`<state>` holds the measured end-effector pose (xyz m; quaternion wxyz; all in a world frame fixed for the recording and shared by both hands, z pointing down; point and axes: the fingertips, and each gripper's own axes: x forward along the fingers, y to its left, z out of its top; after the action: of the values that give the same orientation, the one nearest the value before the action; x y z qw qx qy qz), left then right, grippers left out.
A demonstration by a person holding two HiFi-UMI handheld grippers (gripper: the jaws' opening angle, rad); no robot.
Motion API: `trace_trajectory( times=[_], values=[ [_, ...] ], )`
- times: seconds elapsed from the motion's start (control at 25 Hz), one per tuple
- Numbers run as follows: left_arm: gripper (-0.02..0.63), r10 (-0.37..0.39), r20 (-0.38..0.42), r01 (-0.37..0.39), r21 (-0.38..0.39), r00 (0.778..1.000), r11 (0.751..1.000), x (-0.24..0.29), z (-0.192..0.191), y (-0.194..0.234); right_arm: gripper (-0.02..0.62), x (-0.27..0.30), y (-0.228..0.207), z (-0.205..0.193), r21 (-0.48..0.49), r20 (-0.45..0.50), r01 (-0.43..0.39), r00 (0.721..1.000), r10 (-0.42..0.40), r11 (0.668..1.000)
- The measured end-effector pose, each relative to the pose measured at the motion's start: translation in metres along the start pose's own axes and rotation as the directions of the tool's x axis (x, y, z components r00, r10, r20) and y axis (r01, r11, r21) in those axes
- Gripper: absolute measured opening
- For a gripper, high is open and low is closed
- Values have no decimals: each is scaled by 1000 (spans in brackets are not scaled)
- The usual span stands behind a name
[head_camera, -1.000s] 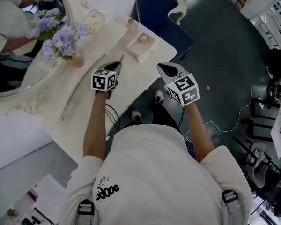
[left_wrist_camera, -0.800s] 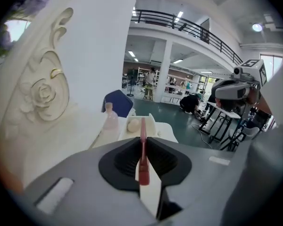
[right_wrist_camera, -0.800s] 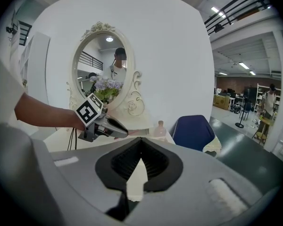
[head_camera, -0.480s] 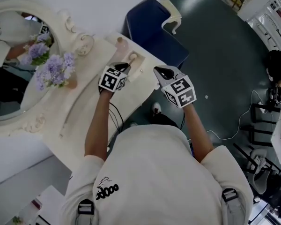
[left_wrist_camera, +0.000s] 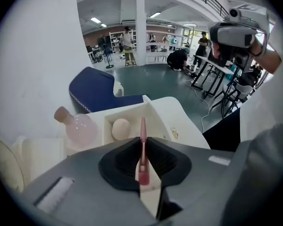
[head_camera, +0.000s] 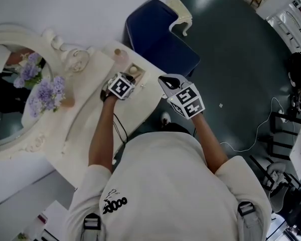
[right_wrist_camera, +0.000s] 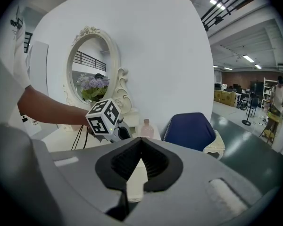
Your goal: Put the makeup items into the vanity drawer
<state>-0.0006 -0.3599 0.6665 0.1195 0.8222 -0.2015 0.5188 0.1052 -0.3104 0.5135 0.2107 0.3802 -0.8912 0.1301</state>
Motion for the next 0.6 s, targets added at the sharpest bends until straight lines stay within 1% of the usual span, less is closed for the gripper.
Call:
trace_trajectory(
  times=[0.2, 0.32, 0.48, 0.6],
  values=[
    [66, -15, -41, 14, -28, 999, 1000, 17, 0, 4, 3, 4, -8, 2, -2, -3, -44, 999, 44, 999],
    [67, -38, -44, 35, -63, 998, 997, 25, 0, 5, 3, 8, -6, -2, -3, -8, -68, 998, 68, 998],
    [69, -39, -62, 34, -87, 997, 996, 28, -6, 6, 4, 11, -6, -3, -2, -13, -77, 997, 77, 997],
    [86, -53, -31, 49, -108, 998, 993, 26, -2, 5, 3, 9, -7, -3, 1, -12, -69, 998, 69, 998]
  ],
)
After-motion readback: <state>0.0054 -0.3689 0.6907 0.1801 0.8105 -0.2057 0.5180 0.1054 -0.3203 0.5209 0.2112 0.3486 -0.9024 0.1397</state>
